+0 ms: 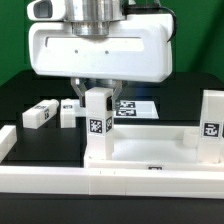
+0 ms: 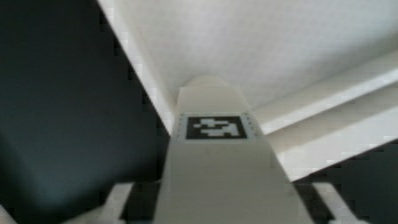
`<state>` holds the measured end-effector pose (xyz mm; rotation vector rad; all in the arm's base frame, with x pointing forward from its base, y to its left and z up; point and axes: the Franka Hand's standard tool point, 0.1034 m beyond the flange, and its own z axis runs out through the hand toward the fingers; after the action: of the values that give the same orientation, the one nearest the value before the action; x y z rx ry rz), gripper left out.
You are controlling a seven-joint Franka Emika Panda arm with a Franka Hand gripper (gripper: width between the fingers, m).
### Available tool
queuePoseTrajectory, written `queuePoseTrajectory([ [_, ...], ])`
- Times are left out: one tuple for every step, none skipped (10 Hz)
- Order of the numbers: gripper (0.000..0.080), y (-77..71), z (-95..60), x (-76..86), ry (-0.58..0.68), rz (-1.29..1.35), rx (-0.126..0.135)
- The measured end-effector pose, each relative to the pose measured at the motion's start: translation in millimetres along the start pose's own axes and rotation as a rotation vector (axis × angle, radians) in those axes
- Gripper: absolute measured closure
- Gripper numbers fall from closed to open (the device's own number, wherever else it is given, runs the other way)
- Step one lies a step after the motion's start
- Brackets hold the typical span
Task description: Assemble desk
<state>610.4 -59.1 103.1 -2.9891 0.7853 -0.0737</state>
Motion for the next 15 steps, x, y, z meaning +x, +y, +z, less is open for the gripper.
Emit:
queuePoseTrajectory([
  [0.0509, -1.3, 0.1, -0.6, 0.0, 0.111, 0.0],
  [0.0509, -3.2, 0.3, -1.4, 0.0, 0.229, 0.0],
  [0.0509, -3.4, 0.2, -1.7, -0.003, 0.296, 0.0],
  [0.0509, -3.7, 0.2, -2.0, -0.012, 0.384, 0.001],
  [0.0509, -3.8, 0.3, -1.7, -0.012, 0.455, 0.003],
  [0.0509, -3.9, 0.3, -1.7, -0.012, 0.498, 0.003],
  [0.0504, -3.9, 0.4, -1.7, -0.012, 0.497, 0.003],
  [0.0504, -4.1, 0.8, -2.0, -0.013, 0.482, 0.002],
  [0.0303, -4.1, 1.1, -2.1, -0.013, 0.451, 0.002],
  [0.0303, -4.2, 1.3, -2.3, -0.013, 0.4, 0.001],
  [0.0183, -4.8, 1.3, -2.5, -0.012, 0.308, 0.002],
  [0.016, -5.7, 1.4, -2.8, -0.012, 0.24, 0.003],
  [0.016, -6.3, 1.5, -3.1, -0.012, 0.143, 0.003],
  [0.0151, -7.3, 1.6, -3.7, -0.01, 0.047, -0.004],
  [0.0151, -8.4, 1.7, -4.3, -0.01, -0.036, -0.005],
])
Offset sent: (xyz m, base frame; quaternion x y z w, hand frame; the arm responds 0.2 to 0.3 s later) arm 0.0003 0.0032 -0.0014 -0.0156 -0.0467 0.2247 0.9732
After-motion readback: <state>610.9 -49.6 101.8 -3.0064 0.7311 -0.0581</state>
